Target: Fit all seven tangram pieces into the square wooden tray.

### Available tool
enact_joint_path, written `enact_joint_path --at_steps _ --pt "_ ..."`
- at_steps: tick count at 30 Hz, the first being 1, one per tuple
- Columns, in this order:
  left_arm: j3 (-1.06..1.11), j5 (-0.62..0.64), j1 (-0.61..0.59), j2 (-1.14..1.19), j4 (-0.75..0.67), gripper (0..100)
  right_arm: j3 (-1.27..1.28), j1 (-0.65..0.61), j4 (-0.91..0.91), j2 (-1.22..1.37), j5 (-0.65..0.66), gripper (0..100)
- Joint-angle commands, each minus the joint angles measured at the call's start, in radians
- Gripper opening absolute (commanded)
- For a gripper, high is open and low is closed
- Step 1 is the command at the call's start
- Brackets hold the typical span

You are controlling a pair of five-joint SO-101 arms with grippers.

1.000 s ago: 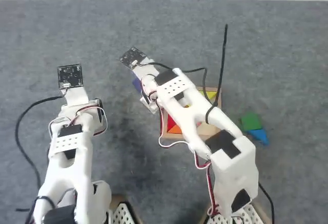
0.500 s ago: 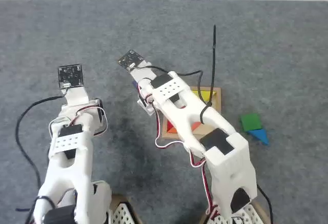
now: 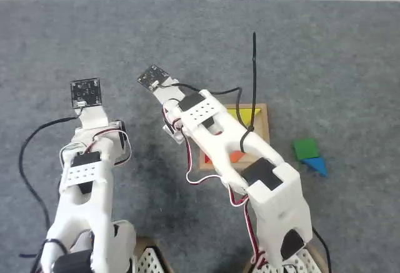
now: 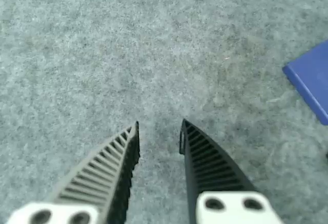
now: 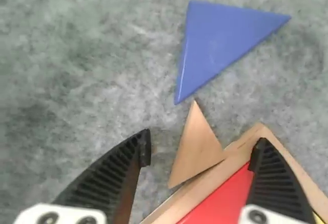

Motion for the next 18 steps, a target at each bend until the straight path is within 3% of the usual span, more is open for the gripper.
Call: enact_joint_path --at_steps 1,11,18 --pt "-0.012 -0.014 0.003 0.000 -0.031 12 -0.029 -0.028 0.013 -0.054 0.018 29.6" --pt "-0.012 -0.014 0.005 0.000 -0.031 12 0.008 0.163 0.013 -0.042 0.037 29.6" --pt "-0.012 -0.015 0.005 0.000 -0.031 12 0.011 0.199 0.015 -0.111 0.068 29.6"
